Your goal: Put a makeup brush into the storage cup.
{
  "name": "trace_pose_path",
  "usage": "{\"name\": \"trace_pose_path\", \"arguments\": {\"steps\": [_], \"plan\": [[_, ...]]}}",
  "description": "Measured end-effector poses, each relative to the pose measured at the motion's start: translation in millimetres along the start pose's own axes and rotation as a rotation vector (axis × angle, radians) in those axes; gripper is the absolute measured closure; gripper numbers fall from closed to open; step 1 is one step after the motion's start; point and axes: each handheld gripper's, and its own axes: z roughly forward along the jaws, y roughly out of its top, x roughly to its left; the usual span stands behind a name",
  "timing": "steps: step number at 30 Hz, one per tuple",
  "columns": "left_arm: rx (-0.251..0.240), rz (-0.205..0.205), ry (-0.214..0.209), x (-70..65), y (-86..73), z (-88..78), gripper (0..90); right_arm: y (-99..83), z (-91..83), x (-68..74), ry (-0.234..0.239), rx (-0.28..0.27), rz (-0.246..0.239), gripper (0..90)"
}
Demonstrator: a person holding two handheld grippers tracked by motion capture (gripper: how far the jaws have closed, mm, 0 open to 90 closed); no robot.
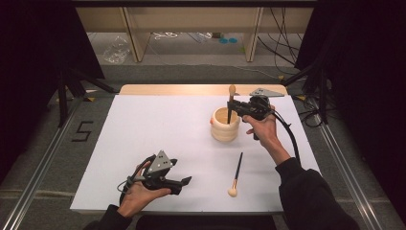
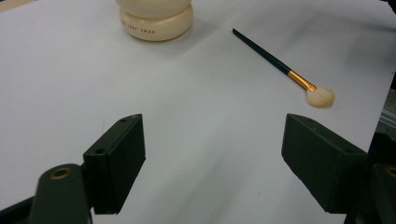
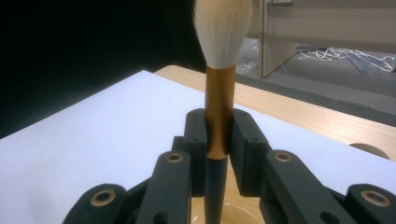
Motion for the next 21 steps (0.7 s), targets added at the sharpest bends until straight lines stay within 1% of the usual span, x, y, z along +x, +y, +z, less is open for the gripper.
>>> {"name": "trace_pose_path", "arguments": {"steps": [1, 2, 3, 4, 5, 6, 8, 9, 11, 12, 13, 14, 15, 16, 17, 19, 20, 21], "plan": [[-0.006, -0.002, -0.001, 0.0, -0.3, 0.5, 21.5, -0.5, 0.4, -0.1, 0.000, -0.001, -0.002, 78.1], [-0.006, -0.002, -0.001, 0.0, -0.3, 0.5, 21.5, -1.1, 1.5, -0.8, 0.003, -0.013, -0.011, 78.1], [-0.018, -0.011, -0.001, -0.3, -0.3, 1.2, 21.5, -1.6, 2.0, -0.9, 0.001, -0.013, -0.012, 78.1], [-0.018, -0.011, -0.001, -0.3, -0.3, 1.2, 21.5, -1.8, 1.6, 0.3, 0.003, 0.008, 0.005, 78.1], [-0.018, -0.014, -0.001, -0.4, -0.4, 1.2, 21.5, -1.8, 1.6, 0.3, 0.003, 0.008, 0.005, 78.1], [-0.020, -0.018, -0.004, -0.3, -0.5, 1.2, 21.5, -3.2, 3.4, -0.3, -0.004, -0.004, -0.009, 78.1], [-0.019, -0.020, -0.005, -0.2, -0.6, 1.0, 21.5, -4.0, 3.4, -0.9, -0.005, 0.005, -0.011, 78.1], [-0.019, -0.020, -0.005, -0.2, -0.6, 1.0, 21.5, -4.9, 3.3, -0.8, -0.001, 0.008, 0.003, 78.1], [-0.019, -0.021, 0.001, -0.7, -0.6, 0.9, 21.5, -7.5, 3.7, -1.6, -0.008, 0.016, 0.011, 78.1], [-0.027, -0.022, -0.003, -0.5, -0.8, 1.6, 21.5, -9.5, 5.0, -3.3, -0.009, 0.008, -0.002, 78.1], [-0.027, -0.021, -0.002, -0.5, -0.8, 1.5, 21.5, -10.6, 4.8, -3.4, -0.004, 0.023, 0.017, 78.1], [-0.025, -0.023, -0.003, -0.4, -0.7, 1.4, 21.5, -11.4, 4.8, -4.3, -0.012, 0.030, 0.013, 78.1], [-0.011, -0.021, -0.001, -0.3, -0.2, 0.3, 21.5, -12.9, 6.3, -5.9, -0.013, 0.014, -0.003, 78.1], [-0.010, -0.009, 0.002, 0.5, 0.0, 0.0, 21.5, -13.5, 5.9, -5.4, -0.015, 0.028, 0.009, 78.0], [-0.010, 0.000, 0.002, 1.1, 0.2, -0.1, 21.5, -14.4, 6.5, -6.1, -0.010, 0.025, 0.006, 78.0], [-0.012, -0.001, 0.001, 1.2, -0.1, 0.0, 21.5, -15.6, 6.9, -6.4, -0.013, 0.025, 0.005, 78.0], [-0.013, -0.004, -0.002, 1.2, -0.2, 0.1, 21.5, -15.6, 5.7, -5.4, -0.016, 0.046, 0.025, 77.9], [-0.013, -0.004, -0.002, 1.2, -0.2, 0.1, 21.5, -16.2, 6.1, -5.9, -0.010, 0.047, 0.024, 77.8]]}}
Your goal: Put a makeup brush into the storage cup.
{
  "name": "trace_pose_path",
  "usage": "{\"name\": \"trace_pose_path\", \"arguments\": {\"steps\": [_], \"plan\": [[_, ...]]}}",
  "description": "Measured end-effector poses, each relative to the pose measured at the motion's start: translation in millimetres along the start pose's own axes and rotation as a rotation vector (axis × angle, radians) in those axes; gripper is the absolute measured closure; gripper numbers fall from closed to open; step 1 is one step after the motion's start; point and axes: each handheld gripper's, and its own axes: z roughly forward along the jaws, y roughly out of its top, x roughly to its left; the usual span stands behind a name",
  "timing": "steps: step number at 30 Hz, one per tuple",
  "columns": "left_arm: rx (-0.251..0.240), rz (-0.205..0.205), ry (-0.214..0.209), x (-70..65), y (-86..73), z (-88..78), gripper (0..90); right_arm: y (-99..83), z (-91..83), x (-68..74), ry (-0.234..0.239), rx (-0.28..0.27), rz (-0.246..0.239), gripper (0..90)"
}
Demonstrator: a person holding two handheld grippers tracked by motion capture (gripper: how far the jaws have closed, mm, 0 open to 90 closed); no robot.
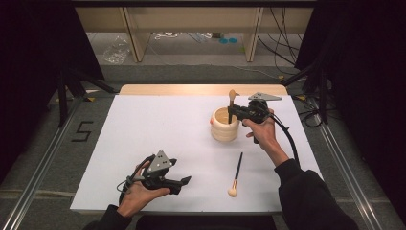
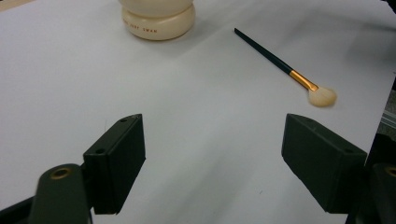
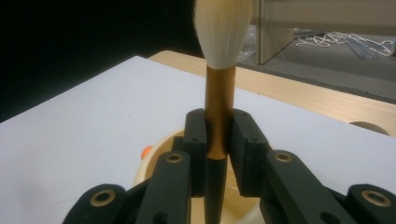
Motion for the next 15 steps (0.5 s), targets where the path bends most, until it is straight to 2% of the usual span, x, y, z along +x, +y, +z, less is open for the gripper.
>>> {"name": "trace_pose_path", "arguments": {"steps": [5, 6, 7, 8, 9, 10, 11, 15], "plan": [[0.002, 0.003, 0.003, -0.1, 0.1, -0.2, 21.5, -1.0, 1.3, -0.2, 0.001, -0.004, -0.004, 76.3], [0.003, 0.004, -0.002, 0.3, 0.2, -0.3, 21.5, -1.1, 1.0, -0.2, -0.003, 0.006, -0.015, 71.2], [0.003, 0.004, -0.002, 0.3, 0.2, -0.3, 21.5, -1.1, 1.0, -0.2, -0.003, 0.006, -0.015, 71.2], [0.010, 0.009, -0.002, 1.1, 0.1, -1.1, 21.5, -1.5, 0.4, 0.4, -0.011, 0.022, -0.006, 64.1], [0.009, -0.001, 0.001, 0.6, -0.1, -1.2, 21.5, -0.7, -1.4, 1.6, -0.006, 0.036, 0.010, 61.5], [-0.011, -0.012, 0.007, -0.2, -0.5, -0.3, 21.5, -0.4, -2.0, 0.8, -0.010, 0.025, -0.012, 58.5], [-0.009, -0.013, 0.008, -0.1, -0.5, -0.6, 21.5, 0.9, -4.8, 1.7, -0.007, 0.037, -0.002, 56.1], [0.000, -0.021, 0.010, -0.1, -0.4, -1.5, 21.5, 5.0, -12.8, 3.8, -0.013, 0.031, -0.037, 50.6]]}}
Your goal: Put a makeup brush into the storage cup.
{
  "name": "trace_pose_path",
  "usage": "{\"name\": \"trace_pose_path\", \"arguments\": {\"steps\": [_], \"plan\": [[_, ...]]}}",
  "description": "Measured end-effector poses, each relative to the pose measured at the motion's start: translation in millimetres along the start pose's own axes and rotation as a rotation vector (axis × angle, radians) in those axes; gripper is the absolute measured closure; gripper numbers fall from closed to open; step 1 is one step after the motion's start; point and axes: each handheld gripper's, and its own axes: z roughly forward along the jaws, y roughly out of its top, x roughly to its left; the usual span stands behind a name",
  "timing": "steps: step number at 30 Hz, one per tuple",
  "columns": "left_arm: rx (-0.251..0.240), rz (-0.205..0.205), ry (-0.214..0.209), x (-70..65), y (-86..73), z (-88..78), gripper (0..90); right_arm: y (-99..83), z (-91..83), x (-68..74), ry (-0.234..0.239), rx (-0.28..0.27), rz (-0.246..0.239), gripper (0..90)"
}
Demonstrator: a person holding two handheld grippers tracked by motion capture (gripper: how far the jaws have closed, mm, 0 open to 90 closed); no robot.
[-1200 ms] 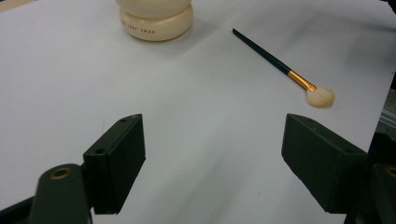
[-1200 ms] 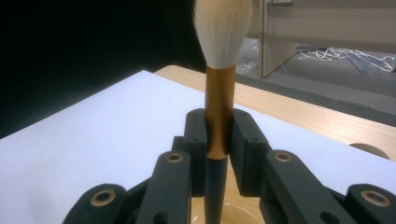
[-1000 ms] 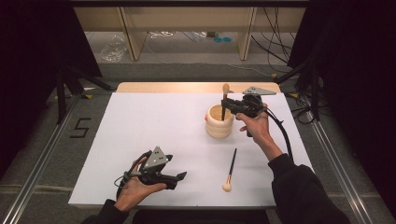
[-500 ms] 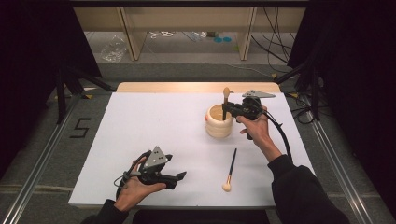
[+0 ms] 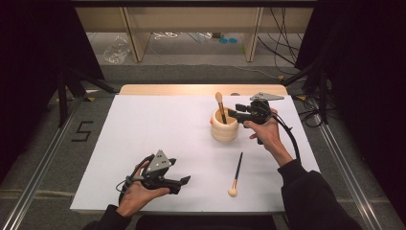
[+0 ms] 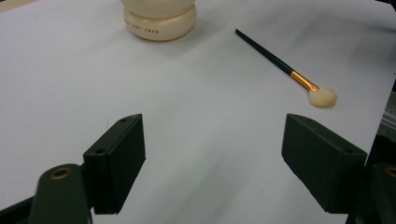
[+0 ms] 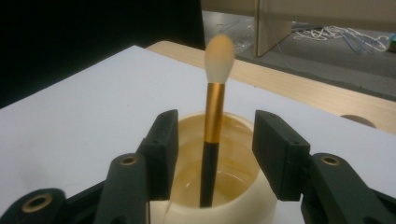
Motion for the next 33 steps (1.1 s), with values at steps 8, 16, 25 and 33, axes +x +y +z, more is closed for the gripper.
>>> {"name": "trace_pose_path", "arguments": {"steps": [8, 16, 25, 33], "plan": [[0.001, 0.002, 0.001, 0.2, -0.2, 0.0, 21.5, -1.2, -27.8, 5.8, 0.001, 0.044, -0.075, 35.3], [-0.008, 0.001, -0.002, 0.3, -0.8, 0.8, 21.5, -14.9, -46.6, 10.7, -0.010, 0.095, -0.106, 31.1], [0.012, 0.022, 0.004, 2.3, -0.9, 0.3, 21.5, -31.1, -61.9, 23.6, 0.070, 0.177, -0.157, 32.4], [0.004, 0.016, -0.002, 3.9, -1.2, -0.1, 21.5, -44.7, -62.0, 39.7, 0.131, 0.241, -0.232, 33.8]]}}
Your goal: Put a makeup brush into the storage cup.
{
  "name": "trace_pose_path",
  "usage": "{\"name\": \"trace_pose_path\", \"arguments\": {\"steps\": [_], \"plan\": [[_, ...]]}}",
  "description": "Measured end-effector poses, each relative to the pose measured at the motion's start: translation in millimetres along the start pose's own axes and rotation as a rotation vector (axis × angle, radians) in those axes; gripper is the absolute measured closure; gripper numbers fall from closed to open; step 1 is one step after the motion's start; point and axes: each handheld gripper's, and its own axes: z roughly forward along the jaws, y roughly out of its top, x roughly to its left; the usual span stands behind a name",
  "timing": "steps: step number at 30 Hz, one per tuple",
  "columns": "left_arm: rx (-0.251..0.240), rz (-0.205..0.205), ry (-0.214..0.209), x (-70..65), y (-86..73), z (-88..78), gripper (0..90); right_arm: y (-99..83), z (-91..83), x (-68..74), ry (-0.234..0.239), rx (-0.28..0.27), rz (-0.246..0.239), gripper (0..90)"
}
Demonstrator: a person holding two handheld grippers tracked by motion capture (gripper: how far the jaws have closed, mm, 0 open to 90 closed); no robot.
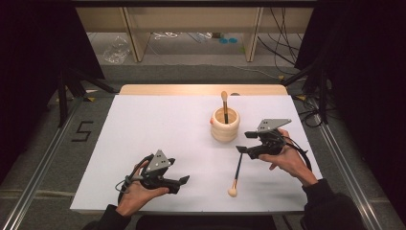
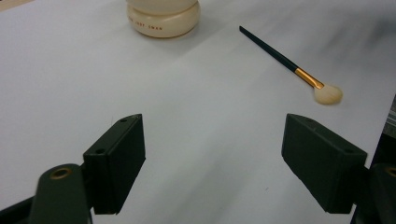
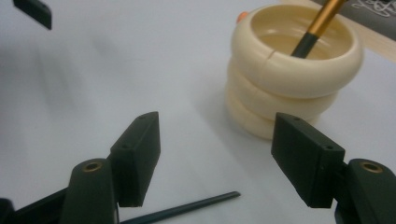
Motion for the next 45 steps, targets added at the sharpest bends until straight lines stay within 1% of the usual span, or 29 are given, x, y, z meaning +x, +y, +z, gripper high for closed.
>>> {"name": "trace_pose_path", "arguments": {"steps": [1, 2, 3, 5, 6, 7, 9, 10, 11, 12, 15, 17, 18, 19, 21, 22, 27, 30, 31, 32, 33, 36, 37, 38, 39, 42, 43, 44, 45], "plan": [[0.000, 0.000, 0.000, 0.0, 0.0, 0.0, 21.5, 0.0, 0.0, 0.0, 0.000, 0.000, 0.000, 33.8], [0.001, -0.005, 0.000, -0.1, 0.2, -0.2, 21.5, -2.3, 1.4, 3.9, 0.027, 0.017, -0.011, 33.7], [-0.002, -0.007, 0.007, -0.6, 0.2, -0.1, 21.5, -3.4, 1.8, 5.5, 0.032, 0.019, -0.020, 33.7], [-0.003, -0.007, 0.000, -0.3, 0.4, 0.2, 21.5, -4.5, 2.3, 6.8, 0.041, 0.025, -0.032, 33.7], [0.011, 0.006, -0.001, 0.8, 1.0, -0.2, 21.5, -7.1, 3.3, 10.4, 0.059, 0.040, -0.045, 33.0], [0.012, 0.007, 0.006, 0.7, 1.2, 0.0, 21.5, -8.4, 4.1, 11.9, 0.068, 0.050, -0.056, 32.3], [0.010, 0.003, 0.004, 0.8, 1.3, 0.7, 21.5, -9.8, 5.3, 13.5, 0.078, 0.058, -0.059, 31.7], [0.008, 0.012, 0.005, 1.8, 1.4, 1.1, 21.5, -11.7, 6.3, 15.7, 0.100, 0.074, -0.068, 30.5], [0.008, 0.007, 0.006, 1.7, 1.4, 1.2, 21.6, -12.6, 6.9, 16.5, 0.107, 0.079, -0.078, 29.8], [0.002, -0.014, 0.006, 0.9, 1.4, 1.8, 21.5, -13.6, 7.8, 17.3, 0.117, 0.076, -0.091, 29.1], [0.009, -0.008, 0.002, 2.0, 2.1, 1.8, 21.6, -15.8, 8.5, 19.6, 0.139, 0.091, -0.103, 27.1], [0.013, 0.002, 0.001, 2.7, 1.3, 1.4, 21.6, -17.3, 8.8, 19.9, 0.144, 0.100, -0.104, 26.4], [0.006, 0.001, 0.004, 2.4, 0.9, 1.8, 21.6, -17.9, 8.6, 20.2, 0.142, 0.106, -0.106, 26.3], [-0.006, -0.014, 0.004, 1.5, 0.6, 2.6, 21.6, -17.9, 8.6, 20.2, 0.142, 0.106, -0.106, 26.3], [0.005, -0.010, 0.002, 1.8, 0.2, 1.6, 21.5, -19.2, 8.9, 22.4, 0.148, 0.125, -0.123, 25.2], [0.015, 0.003, -0.002, 2.9, -0.7, 0.8, 21.5, -19.4, 8.9, 23.4, 0.148, 0.132, -0.128, 24.5], [0.006, 0.002, 0.003, 2.6, -0.9, 0.8, 21.5, -20.1, 9.8, 26.3, 0.154, 0.149, -0.155, 22.1], [0.014, 0.003, -0.003, 3.5, -1.1, 0.8, 21.6, -21.2, 11.2, 28.0, 0.157, 0.179, -0.180, 20.2], [0.014, 0.003, -0.003, 3.5, -1.1, 0.8, 21.6, -21.2, 11.2, 28.0, 0.157, 0.179, -0.180, 20.2], [0.005, 0.001, 0.002, 3.1, -1.5, 1.8, 21.5, -22.1, 12.3, 28.4, 0.167, 0.190, -0.192, 21.3], [0.012, -0.002, 0.006, 2.6, -1.3, 1.6, 21.5, -22.1, 12.3, 28.4, 0.167, 0.190, -0.192, 21.3], [0.014, 0.001, 0.004, 2.8, -1.5, 1.9, 21.6, -22.6, 14.1, 30.7, 0.173, 0.216, -0.226, 24.1], [0.014, 0.001, 0.004, 2.8, -1.5, 1.9, 21.6, -22.8, 15.0, 30.8, 0.166, 0.214, -0.242, 24.9], [0.021, 0.002, 0.006, 2.7, -1.6, 1.6, 21.6, -22.6, 15.0, 31.2, 0.175, 0.223, -0.248, 25.2], [0.020, -0.001, 0.003, 2.4, -1.8, 1.5, 21.6, -22.8, 15.6, 31.9, 0.167, 0.223, -0.253, 25.5], [0.016, 0.000, 0.003, 2.5, -1.4, 1.5, 21.7, -22.5, 16.6, 32.1, 0.168, 0.239, -0.285, 26.5], [0.018, 0.001, 0.002, 2.4, -1.7, 1.9, 21.7, -22.4, 16.8, 33.0, 0.177, 0.249, -0.281, 26.5], [0.008, -0.017, 0.004, 1.1, -2.2, 2.8, 21.7, -22.4, 18.0, 32.7, 0.168, 0.248, -0.297, 26.8], [0.008, -0.017, 0.003, 1.1, -2.2, 2.7, 21.6, -22.0, 18.6, 32.0, 0.171, 0.260, -0.312, 26.8]]}}
